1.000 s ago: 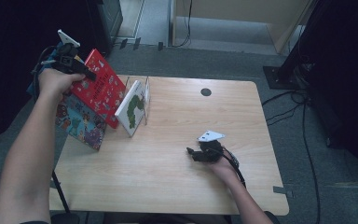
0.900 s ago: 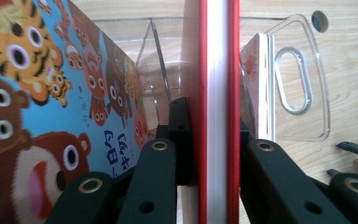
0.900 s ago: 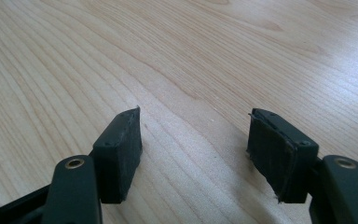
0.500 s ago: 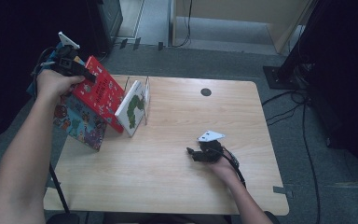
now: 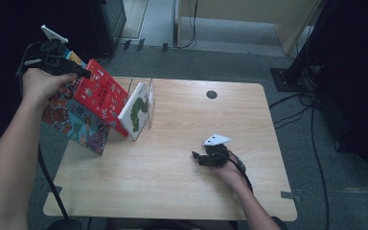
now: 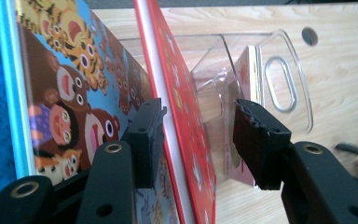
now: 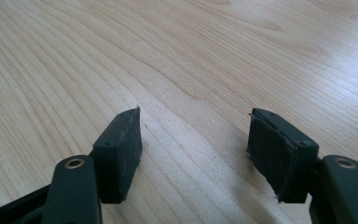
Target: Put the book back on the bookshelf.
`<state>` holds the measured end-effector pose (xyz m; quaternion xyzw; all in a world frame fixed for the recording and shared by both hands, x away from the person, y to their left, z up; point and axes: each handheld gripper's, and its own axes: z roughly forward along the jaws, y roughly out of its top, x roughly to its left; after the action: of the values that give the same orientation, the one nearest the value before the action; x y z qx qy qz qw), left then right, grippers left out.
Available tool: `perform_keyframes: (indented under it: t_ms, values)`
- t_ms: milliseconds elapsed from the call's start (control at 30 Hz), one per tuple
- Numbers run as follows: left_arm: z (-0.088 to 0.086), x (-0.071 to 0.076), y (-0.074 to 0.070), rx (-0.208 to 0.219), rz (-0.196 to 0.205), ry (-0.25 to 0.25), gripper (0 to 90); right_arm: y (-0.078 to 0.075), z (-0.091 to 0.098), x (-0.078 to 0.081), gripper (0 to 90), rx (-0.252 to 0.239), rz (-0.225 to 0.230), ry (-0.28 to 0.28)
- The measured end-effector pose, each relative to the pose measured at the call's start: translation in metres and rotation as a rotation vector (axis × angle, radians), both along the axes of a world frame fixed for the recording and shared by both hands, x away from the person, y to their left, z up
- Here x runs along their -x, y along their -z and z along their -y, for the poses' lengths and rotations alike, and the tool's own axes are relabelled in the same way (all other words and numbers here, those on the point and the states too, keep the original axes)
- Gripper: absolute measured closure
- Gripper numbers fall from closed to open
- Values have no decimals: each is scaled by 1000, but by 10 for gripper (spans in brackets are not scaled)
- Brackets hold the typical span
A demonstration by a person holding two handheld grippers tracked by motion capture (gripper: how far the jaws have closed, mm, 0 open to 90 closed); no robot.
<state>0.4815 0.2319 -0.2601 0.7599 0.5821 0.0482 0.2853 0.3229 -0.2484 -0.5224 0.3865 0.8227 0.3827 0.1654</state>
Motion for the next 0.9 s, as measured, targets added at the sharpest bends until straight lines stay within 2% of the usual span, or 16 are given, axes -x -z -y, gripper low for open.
perform_keyframes:
  t_ms: [300,400,500,633,733,900]
  values:
    - [20,24,-3,23,25,65,480,0,0,0,342,1,-2,-4]
    - [25,29,-1,19,33,87,477,0,0,0,338,3,-1,-8]
    - [31,35,3,33,36,97,471,0,0,0,333,3,-2,-11]
    - [41,45,7,25,41,130,461,0,0,0,333,3,-2,-11]
    - [48,54,11,49,40,151,452,0,0,0,327,3,-2,-12]
    - [61,68,19,42,54,197,443,0,-1,1,316,5,-8,-15]
